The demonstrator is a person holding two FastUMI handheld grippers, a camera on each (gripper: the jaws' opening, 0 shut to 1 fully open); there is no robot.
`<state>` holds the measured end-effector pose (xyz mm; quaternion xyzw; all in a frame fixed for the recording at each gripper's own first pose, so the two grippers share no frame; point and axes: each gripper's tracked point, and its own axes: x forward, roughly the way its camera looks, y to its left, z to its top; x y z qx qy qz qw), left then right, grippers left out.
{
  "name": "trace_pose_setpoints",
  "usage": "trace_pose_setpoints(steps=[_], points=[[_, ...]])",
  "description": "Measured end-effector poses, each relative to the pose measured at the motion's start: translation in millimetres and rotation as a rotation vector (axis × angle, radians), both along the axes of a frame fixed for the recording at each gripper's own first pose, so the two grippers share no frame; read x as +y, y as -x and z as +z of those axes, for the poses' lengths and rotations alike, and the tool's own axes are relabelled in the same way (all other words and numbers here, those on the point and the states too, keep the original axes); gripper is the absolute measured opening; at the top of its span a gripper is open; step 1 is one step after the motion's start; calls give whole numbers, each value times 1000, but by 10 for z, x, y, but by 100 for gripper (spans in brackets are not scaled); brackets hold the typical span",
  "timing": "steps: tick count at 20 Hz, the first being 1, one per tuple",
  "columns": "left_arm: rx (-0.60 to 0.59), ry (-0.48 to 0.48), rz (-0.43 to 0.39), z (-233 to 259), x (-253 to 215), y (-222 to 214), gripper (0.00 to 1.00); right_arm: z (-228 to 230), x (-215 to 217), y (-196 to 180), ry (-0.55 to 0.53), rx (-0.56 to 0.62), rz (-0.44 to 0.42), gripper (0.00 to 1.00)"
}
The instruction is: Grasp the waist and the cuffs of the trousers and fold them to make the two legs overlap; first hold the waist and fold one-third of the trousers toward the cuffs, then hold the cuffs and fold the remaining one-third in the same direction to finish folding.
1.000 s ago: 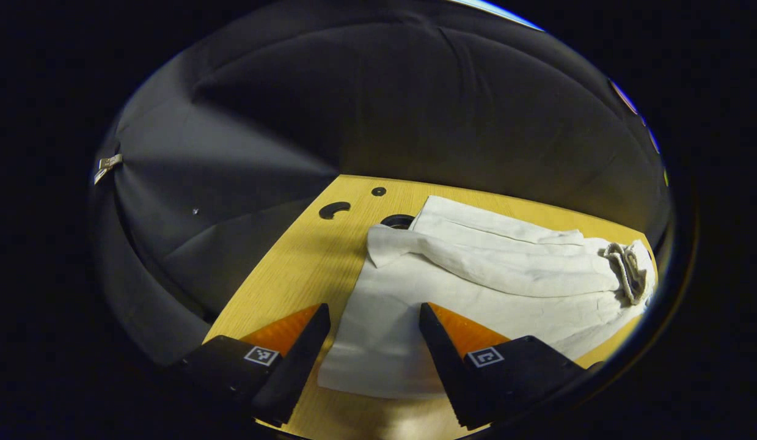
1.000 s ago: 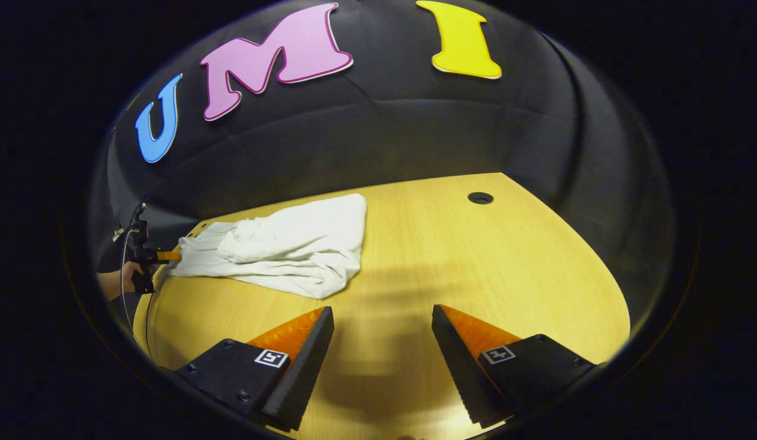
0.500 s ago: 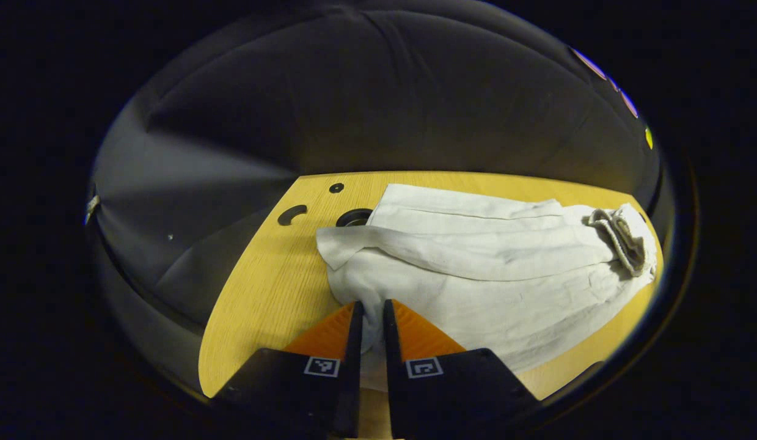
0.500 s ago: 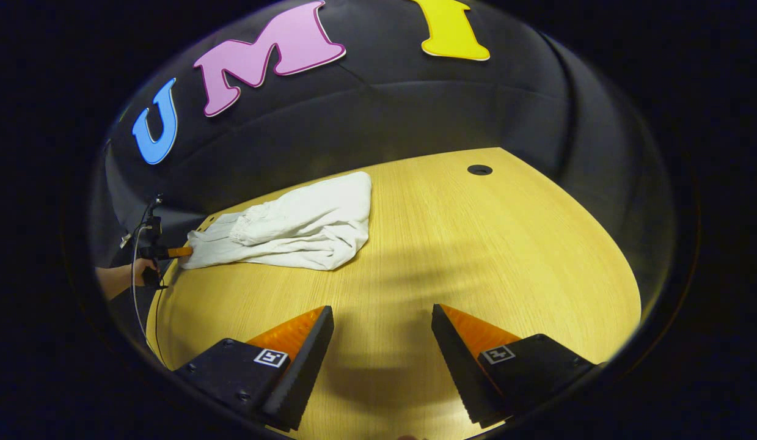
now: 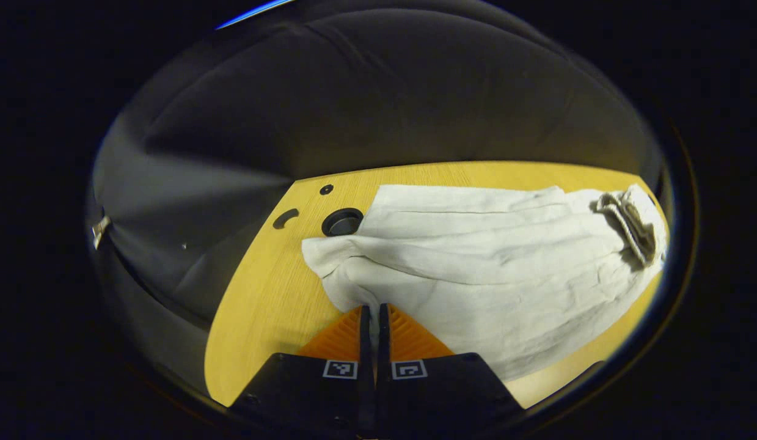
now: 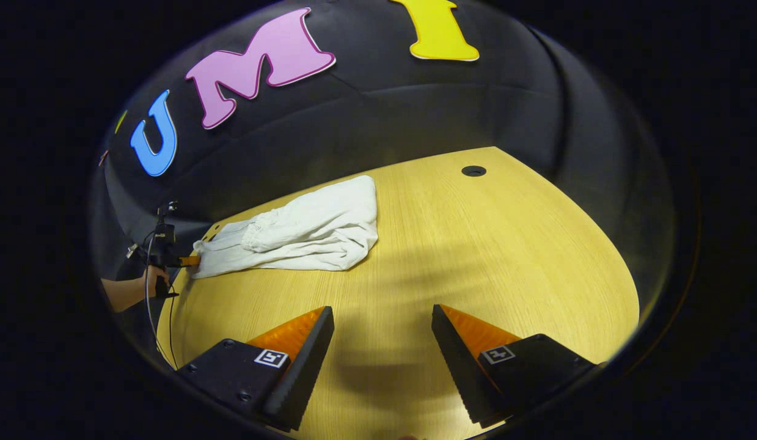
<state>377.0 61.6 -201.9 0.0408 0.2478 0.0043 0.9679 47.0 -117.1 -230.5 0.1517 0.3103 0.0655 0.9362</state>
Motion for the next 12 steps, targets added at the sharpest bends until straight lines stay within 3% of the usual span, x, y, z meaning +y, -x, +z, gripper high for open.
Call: trace_pose_setpoints(steps=[4,8,9,12], points=[[-84,156,44,287,-103,112,6,87,-143,-31,-15,-9,-33,98],[-168,211,-10,782,-339,277,6,141,-211,-13,-14,-16,-52,98],[-179,227,-24,891,-443,322,1,157,-193,-3,-18,-16,-53,98],[-209,255,-63,1181,-794,445,5,267,-139,33,-28,-29,-45,98]])
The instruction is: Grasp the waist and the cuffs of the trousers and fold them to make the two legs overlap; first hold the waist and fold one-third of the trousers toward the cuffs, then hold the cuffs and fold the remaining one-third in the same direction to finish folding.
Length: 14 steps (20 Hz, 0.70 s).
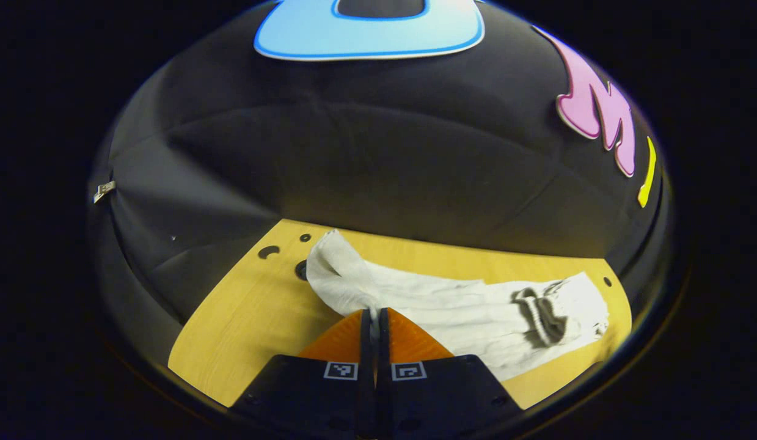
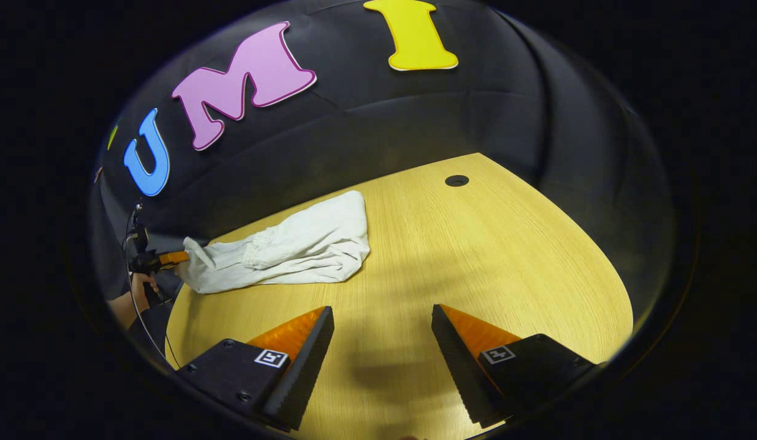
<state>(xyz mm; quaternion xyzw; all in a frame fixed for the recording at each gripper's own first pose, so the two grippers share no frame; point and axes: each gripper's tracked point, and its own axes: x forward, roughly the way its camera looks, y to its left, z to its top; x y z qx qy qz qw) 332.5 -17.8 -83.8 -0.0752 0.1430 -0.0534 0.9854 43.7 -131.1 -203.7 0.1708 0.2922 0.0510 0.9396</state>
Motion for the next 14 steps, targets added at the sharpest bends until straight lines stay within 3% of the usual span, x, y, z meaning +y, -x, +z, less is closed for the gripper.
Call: trace_pose_setpoints(steps=[7,14], points=[[-68,76,-127,657,-1081,202,5,314,-129,83,10,-63,-25,98],[-81,127,-297,934,-2419,371,5,381,-367,257,8,-74,-75,98]])
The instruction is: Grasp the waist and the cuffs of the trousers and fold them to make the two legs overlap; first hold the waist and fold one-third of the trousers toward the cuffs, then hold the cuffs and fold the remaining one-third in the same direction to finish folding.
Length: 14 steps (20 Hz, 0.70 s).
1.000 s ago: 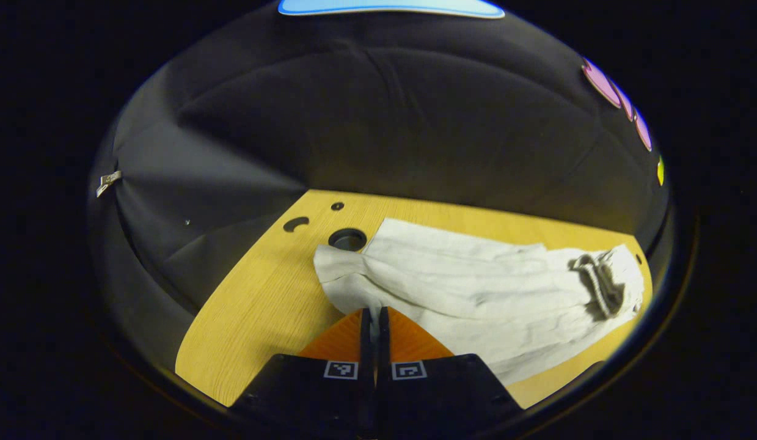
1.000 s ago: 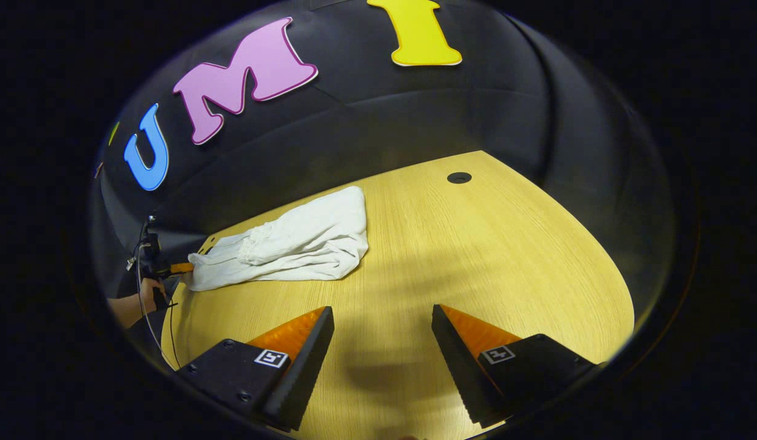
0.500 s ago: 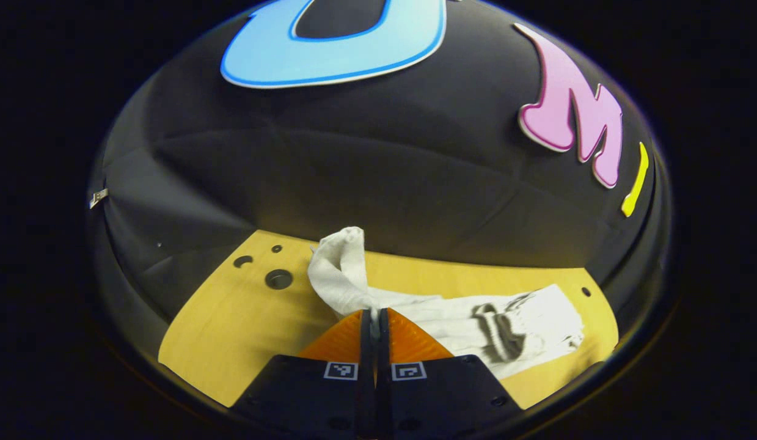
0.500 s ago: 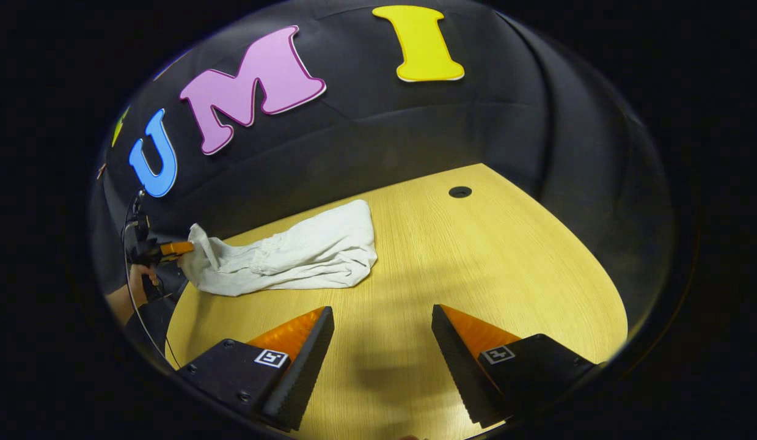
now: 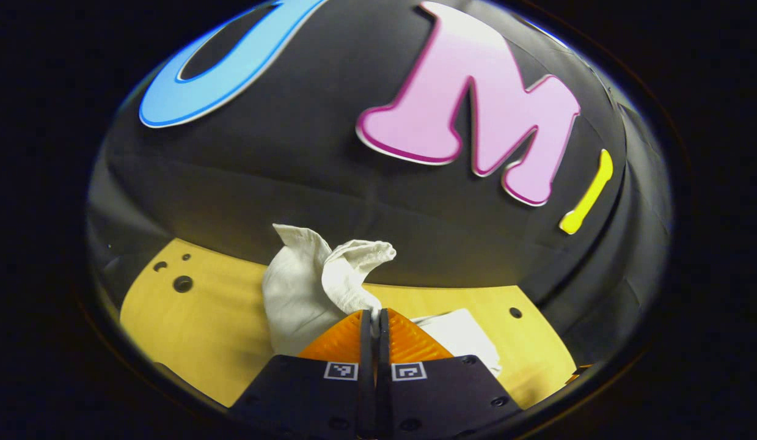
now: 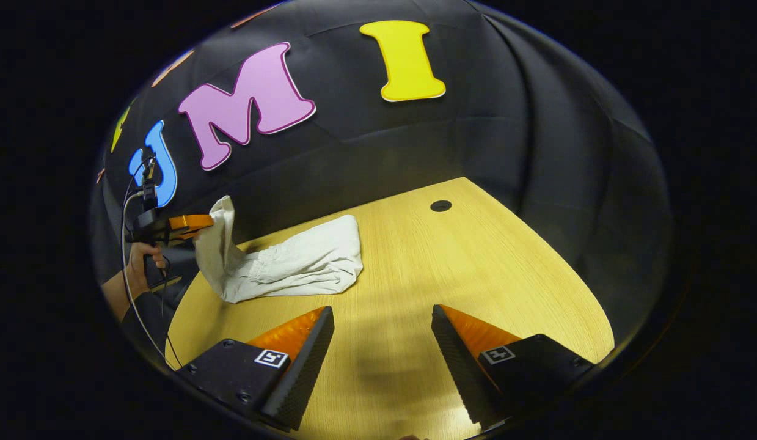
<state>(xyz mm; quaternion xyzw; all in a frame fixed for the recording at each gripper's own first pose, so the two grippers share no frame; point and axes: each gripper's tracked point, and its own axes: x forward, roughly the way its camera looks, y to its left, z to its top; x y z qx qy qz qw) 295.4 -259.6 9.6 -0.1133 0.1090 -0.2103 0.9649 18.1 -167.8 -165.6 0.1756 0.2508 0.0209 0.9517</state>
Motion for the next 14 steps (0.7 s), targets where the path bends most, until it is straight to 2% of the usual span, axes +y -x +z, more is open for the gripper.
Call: trace_pose_setpoints(steps=[5,8,11,14], points=[[5,-16,-128,-21,-890,106,6,-10,-231,223,-34,-3,-67,98],[12,-22,-196,-57,-1432,176,6,-7,-443,414,-5,-7,-121,98],[18,-37,-251,-155,-1835,245,6,41,-607,651,-16,-14,-197,98],[33,-48,-272,-261,-2059,326,6,-5,-660,888,-27,6,-238,98]])
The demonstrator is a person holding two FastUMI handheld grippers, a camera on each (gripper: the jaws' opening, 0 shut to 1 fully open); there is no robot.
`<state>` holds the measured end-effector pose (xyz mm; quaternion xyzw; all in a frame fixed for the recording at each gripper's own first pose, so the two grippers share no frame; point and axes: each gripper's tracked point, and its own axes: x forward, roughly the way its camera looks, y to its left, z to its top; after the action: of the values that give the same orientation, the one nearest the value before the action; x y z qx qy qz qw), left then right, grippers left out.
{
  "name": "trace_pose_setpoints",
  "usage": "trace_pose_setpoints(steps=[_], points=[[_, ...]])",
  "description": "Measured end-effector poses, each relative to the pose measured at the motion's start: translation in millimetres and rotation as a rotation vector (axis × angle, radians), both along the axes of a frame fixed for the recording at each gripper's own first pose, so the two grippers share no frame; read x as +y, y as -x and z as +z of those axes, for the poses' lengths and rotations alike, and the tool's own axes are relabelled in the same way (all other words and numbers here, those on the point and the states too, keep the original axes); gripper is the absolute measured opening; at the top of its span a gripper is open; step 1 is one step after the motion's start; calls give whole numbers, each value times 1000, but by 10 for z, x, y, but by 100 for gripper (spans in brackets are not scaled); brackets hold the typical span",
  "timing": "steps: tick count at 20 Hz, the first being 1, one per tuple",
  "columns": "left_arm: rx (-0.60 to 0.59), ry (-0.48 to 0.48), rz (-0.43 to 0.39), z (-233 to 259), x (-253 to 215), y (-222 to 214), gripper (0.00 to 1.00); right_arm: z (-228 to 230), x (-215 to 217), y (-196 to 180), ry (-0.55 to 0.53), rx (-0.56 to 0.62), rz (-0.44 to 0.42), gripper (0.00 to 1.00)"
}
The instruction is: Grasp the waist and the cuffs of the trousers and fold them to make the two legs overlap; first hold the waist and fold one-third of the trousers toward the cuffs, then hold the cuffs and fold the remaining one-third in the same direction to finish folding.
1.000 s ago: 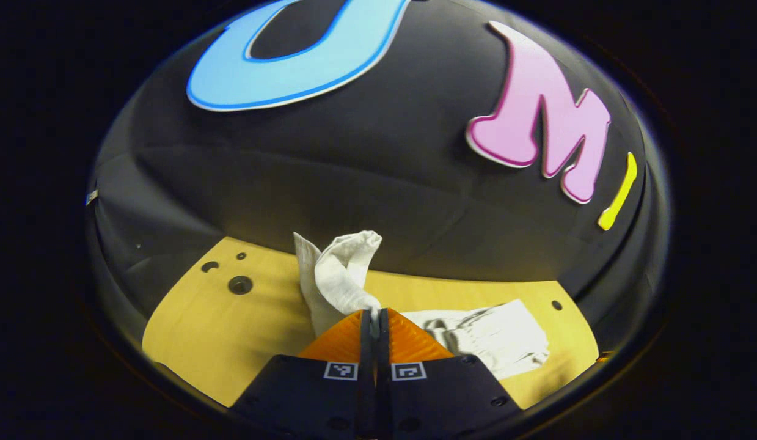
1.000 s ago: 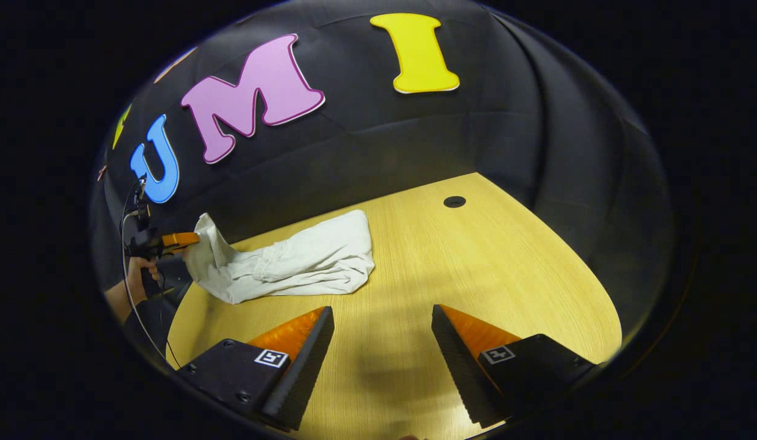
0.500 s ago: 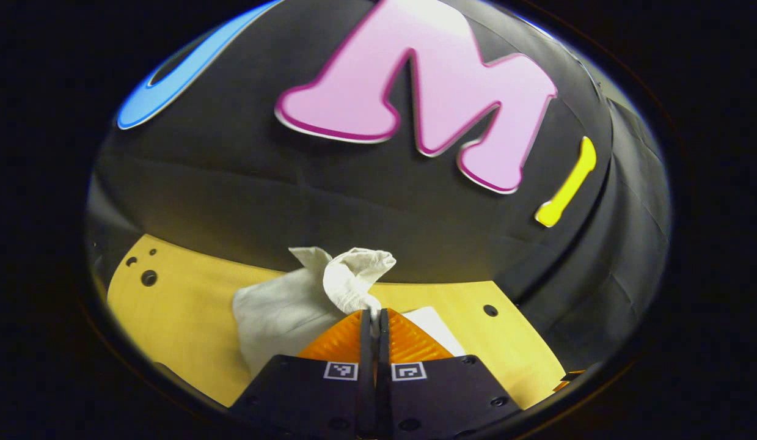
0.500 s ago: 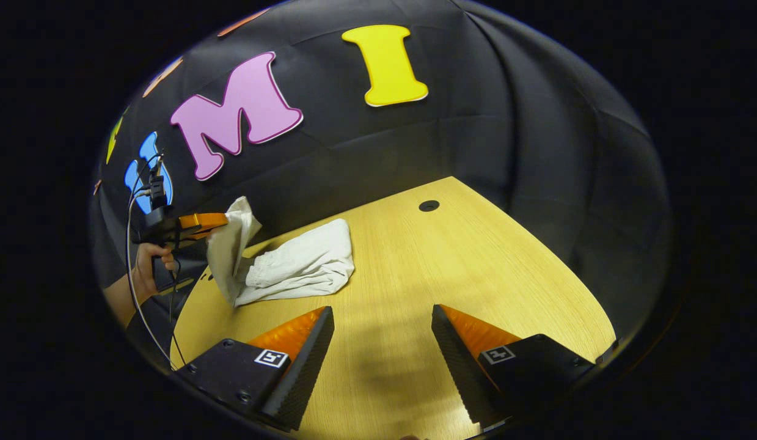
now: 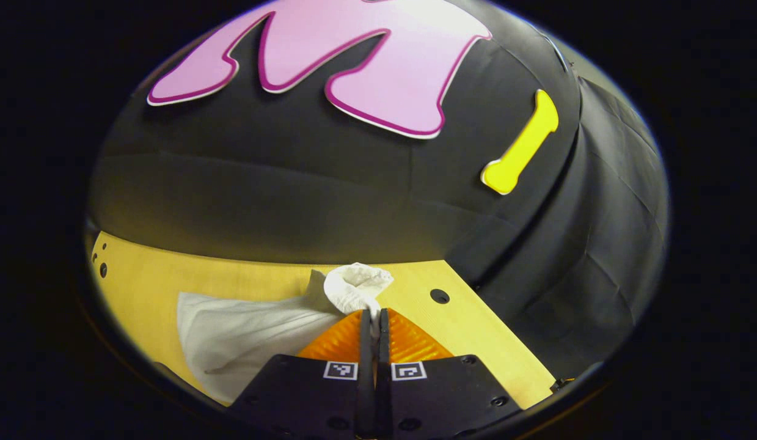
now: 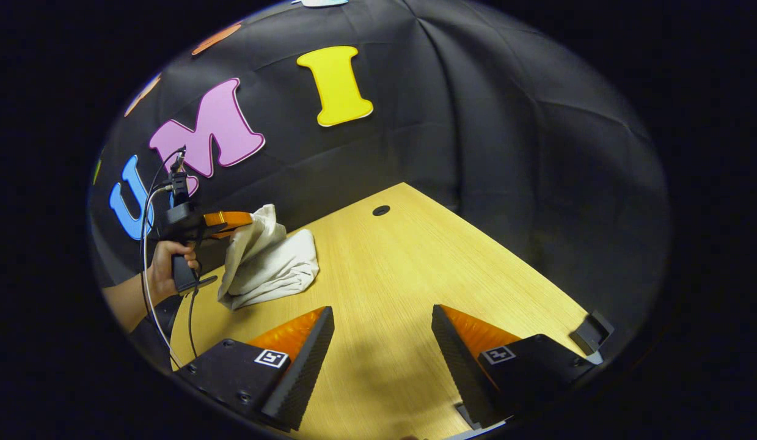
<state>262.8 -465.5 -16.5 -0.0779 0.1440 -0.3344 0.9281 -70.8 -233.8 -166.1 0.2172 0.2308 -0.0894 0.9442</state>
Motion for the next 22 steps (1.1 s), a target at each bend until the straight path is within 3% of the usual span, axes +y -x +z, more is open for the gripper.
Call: trace_pose_setpoints(steps=[3,7,8,9,10,17,22], points=[[16,14,19,-53,-54,14,8,7,-30,234,9,13,-21,98],[52,29,67,-114,158,150,47,100,80,369,10,-4,-22,98],[53,37,75,-85,273,242,67,144,128,373,14,-13,-12,98],[39,31,90,-63,435,344,77,215,190,373,21,-25,0,98],[13,13,119,-30,646,429,96,291,255,387,30,-37,13,98],[-188,-44,293,391,2353,1714,97,935,865,542,88,-140,118,98],[-262,-62,353,358,3168,2755,96,1211,1437,862,96,-186,208,98]])
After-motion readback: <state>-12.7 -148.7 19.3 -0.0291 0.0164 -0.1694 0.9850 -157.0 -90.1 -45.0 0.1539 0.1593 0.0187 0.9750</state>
